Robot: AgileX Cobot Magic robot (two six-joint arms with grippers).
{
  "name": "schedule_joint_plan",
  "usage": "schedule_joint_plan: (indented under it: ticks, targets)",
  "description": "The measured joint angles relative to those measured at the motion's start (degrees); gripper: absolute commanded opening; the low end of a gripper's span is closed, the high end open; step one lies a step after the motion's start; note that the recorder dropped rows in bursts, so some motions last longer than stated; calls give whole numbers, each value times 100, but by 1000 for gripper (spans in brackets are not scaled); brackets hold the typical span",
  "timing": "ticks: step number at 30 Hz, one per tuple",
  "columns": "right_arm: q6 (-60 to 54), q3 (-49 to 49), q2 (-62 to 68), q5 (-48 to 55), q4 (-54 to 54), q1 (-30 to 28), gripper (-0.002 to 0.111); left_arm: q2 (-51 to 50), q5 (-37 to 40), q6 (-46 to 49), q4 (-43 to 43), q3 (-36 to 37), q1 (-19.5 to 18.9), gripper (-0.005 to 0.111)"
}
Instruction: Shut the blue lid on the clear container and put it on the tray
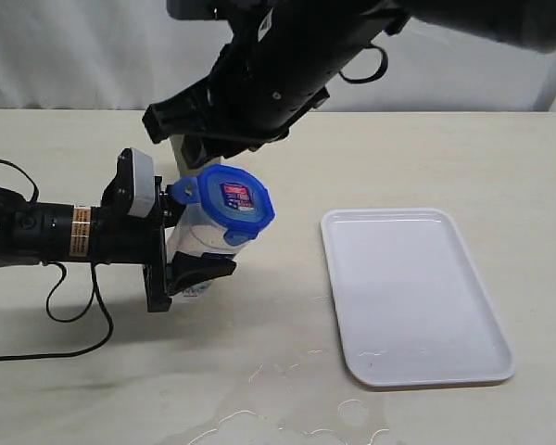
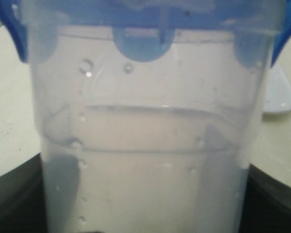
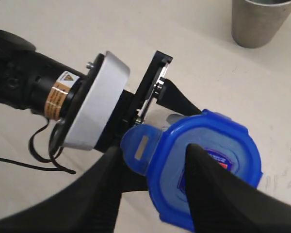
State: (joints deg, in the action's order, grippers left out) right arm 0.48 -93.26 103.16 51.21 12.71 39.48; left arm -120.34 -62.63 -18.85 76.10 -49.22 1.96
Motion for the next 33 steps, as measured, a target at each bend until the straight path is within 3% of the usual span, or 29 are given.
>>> schedule_joint_plan:
  ticks: [16,33]
  targets:
    - [463,-9,599,-228,-592,67,44,0,128,110,-118,0,10,0]
    - [347,-122,784,-159,-1036,346,27,0,224,87,-176,0,10,0]
